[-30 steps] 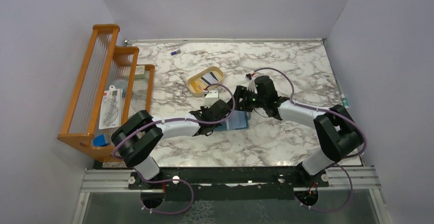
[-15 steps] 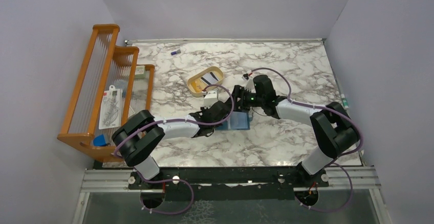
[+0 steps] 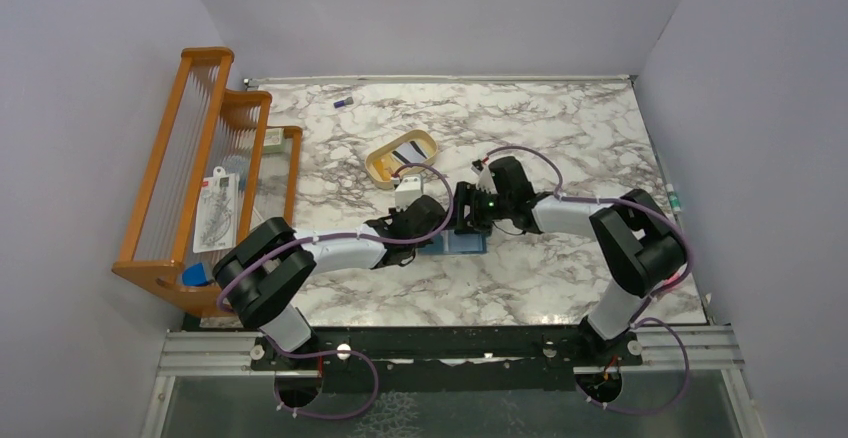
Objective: Take the credit cards out of the card holder
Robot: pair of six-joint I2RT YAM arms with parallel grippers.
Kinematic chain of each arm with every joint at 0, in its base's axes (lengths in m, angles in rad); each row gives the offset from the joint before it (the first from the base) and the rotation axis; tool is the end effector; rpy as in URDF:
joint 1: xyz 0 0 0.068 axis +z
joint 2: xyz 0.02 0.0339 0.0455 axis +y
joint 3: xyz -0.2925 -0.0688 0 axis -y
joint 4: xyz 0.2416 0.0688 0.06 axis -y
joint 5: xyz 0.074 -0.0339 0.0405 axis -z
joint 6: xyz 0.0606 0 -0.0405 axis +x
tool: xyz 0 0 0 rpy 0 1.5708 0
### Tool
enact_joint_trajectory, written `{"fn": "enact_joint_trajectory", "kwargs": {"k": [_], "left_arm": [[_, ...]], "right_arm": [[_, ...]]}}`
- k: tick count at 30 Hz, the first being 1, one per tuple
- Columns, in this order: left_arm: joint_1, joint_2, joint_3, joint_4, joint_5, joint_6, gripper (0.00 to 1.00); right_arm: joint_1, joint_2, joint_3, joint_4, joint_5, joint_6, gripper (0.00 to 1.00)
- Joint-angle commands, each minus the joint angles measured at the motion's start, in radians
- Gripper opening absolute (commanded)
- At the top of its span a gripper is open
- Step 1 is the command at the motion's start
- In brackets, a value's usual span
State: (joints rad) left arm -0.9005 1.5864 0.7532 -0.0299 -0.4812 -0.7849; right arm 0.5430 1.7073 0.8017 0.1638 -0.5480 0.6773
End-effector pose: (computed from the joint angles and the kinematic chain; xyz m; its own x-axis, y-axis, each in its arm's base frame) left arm 0.2173 -0.2290 0.1705 -0.6928 -0.1346 -0.7085 0.0256 0.9772 -0.2106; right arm 0.2823 0.2073 0.1653 -0.9332 0.0616 -0.3539 -0.2375 0.6336 0.7363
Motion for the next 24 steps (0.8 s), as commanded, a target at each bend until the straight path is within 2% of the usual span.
{"fn": "enact_joint_trajectory", "kwargs": {"k": [1,14,24], "left_arm": [[0.003,-0.012,-0.012,0.004,0.021,0.003,0.0],[0.004,0.038,-0.047,0.051,0.041,-0.031,0.0],[0.004,0.074,-0.081,0.101,0.057,-0.049,0.0]], "right_arm": [[0.004,0.04,-0.024,0.009,0.019,-0.021,0.7],[0.052,0.176,-0.047,0.144,-0.028,0.067,0.7],[0.054,0.123,-0.062,0.137,-0.05,0.088,0.7]]}}
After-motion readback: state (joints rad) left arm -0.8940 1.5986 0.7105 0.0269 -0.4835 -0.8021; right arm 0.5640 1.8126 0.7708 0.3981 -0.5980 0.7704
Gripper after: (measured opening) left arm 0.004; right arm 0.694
